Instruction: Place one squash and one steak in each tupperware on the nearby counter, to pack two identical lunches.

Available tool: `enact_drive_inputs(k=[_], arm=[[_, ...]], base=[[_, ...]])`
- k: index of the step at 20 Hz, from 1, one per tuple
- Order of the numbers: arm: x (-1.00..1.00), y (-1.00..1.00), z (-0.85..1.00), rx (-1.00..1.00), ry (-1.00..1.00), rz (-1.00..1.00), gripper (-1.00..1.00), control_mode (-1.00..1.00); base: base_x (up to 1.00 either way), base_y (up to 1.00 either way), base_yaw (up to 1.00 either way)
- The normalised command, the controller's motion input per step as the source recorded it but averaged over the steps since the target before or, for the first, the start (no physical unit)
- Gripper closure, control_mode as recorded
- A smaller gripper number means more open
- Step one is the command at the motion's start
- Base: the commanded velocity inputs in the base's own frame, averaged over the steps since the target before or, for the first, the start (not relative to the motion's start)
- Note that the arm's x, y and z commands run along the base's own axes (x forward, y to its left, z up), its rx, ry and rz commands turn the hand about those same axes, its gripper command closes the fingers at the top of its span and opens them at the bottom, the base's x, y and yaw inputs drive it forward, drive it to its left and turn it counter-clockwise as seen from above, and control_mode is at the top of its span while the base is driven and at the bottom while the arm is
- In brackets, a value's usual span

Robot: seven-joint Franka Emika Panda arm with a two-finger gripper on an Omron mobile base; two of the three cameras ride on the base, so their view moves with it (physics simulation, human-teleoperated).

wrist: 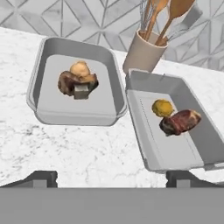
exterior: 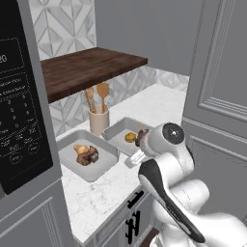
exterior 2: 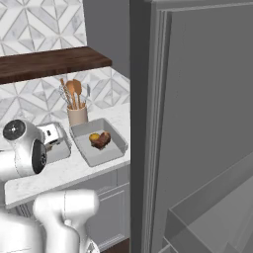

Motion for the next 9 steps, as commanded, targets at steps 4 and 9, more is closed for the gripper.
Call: enact_drive_inputs(k=[4,9], arm=[[-0.91,-0.45,1.00,0.04,-0.34,0.00,-1.00,-1.00],[-0.70,-0.11,0.92,0.00,-0.23,-0.02,-1.00,-1.00]], base=[[0.00,0.00,0.00],[0.00,0.00,0.00]])
